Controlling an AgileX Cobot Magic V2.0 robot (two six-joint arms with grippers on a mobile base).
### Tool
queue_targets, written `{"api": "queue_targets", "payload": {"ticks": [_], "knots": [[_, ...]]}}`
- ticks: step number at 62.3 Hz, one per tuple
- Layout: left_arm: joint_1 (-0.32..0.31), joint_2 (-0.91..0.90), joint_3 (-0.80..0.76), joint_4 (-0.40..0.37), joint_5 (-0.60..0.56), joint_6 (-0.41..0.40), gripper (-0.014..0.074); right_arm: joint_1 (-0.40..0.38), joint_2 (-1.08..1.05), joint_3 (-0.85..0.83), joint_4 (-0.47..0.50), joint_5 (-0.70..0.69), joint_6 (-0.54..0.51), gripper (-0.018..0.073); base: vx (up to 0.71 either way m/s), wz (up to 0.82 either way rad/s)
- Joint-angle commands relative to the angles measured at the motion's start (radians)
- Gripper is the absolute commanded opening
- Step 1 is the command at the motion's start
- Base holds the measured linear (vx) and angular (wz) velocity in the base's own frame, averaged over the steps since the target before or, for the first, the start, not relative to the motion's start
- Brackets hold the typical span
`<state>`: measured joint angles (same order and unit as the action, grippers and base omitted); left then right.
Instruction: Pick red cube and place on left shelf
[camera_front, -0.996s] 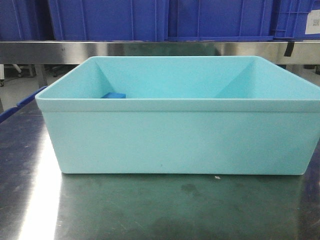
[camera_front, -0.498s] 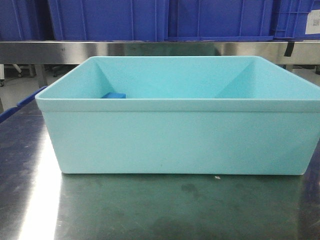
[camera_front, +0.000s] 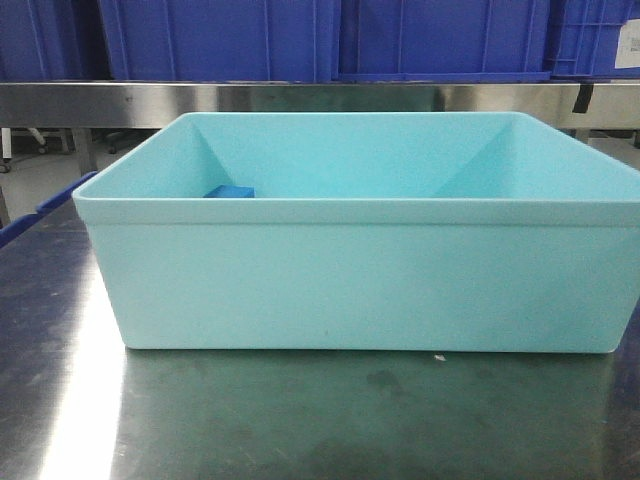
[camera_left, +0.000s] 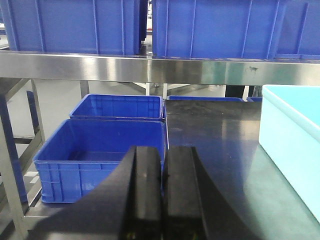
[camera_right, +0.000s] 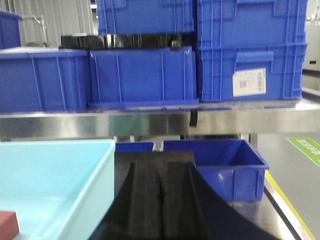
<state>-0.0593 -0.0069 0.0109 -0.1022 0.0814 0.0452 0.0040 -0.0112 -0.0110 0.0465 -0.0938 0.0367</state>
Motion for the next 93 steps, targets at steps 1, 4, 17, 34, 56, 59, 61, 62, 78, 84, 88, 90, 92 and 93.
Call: {"api": "queue_targets", "payload": {"ticks": [1, 4, 17, 34, 56, 59, 61, 62, 78, 84, 88, 90, 92, 93], "knots": [[-0.001, -0.012, 0.024, -0.004, -0.089, -0.005, 0.0102, -0.004, 0.016, -0.152, -0.03, 0.002, -0.007, 0.0053, 0.0, 0.0], [-0.001, -0.012, 0.024, -0.004, -0.089, -0.005, 0.0102, -0.004, 0.05, -0.247, -0.061, 0.112, -0.007, 0.0053, 0.06, -0.35], [-0.001, -0.012, 0.024, -0.004, -0.089, -0.005, 0.0102, 0.009, 0.336, -0.692, -0.068, 0.509, -0.007, 0.0053, 0.0, -0.01], [-0.001, -0.012, 0.024, -0.004, -0.089, -0.005, 0.0102, 0.239, 0.733, -1.095, 0.026, 0.786, -0.007, 0.0055, 0.0, 0.0], [-0.001, -0.012, 0.024, -0.004, -0.089, -0.005, 0.0102, 0.52, 1.177, -1.279, 0.056, 0.828, 0.023, 0.022, 0.0, 0.0], [-0.001, -0.012, 0.024, -0.004, -0.089, -0.005, 0.0102, 0.545, 1.228, -1.293, 0.056, 0.817, 0.04, 0.0247, 0.0, 0.0], [-0.001, -0.012, 0.024, -0.004, -0.089, -0.005, 0.0102, 0.556, 1.262, -1.3, 0.056, 0.808, 0.049, 0.026, 0.0, 0.0], [-0.001, -0.012, 0.024, -0.004, -0.089, -0.005, 0.0102, 0.564, 1.275, -1.305, 0.057, 0.801, 0.052, 0.0266, 0.0, 0.0], [-0.001, -0.012, 0.024, -0.004, -0.089, -0.005, 0.0102, 0.624, 1.466, -1.369, 0.078, 0.739, 0.09, 0.0512, 0.0, 0.0], [-0.001, -0.012, 0.024, -0.004, -0.089, -0.005, 0.0102, 0.627, 1.512, -1.385, 0.104, 0.72, 0.098, 0.0582, 0.0, 0.0], [-0.001, -0.012, 0.024, -0.004, -0.089, -0.005, 0.0102, 0.627, 1.533, -1.393, 0.107, 0.719, 0.101, 0.0589, 0.0, 0.0], [-0.001, -0.012, 0.024, -0.004, -0.089, -0.005, 0.0102, 0.627, 1.545, -1.398, 0.108, 0.721, 0.108, 0.0589, 0.0, 0.0], [-0.001, -0.012, 0.024, -0.004, -0.089, -0.005, 0.0102, 0.627, 1.554, -1.4, 0.108, 0.721, 0.125, 0.0589, 0.0, 0.0], [-0.001, -0.012, 0.024, -0.004, -0.089, -0.005, 0.0102, 0.625, 1.558, -1.401, 0.107, 0.721, 0.135, 0.0589, 0.0, 0.0]]}}
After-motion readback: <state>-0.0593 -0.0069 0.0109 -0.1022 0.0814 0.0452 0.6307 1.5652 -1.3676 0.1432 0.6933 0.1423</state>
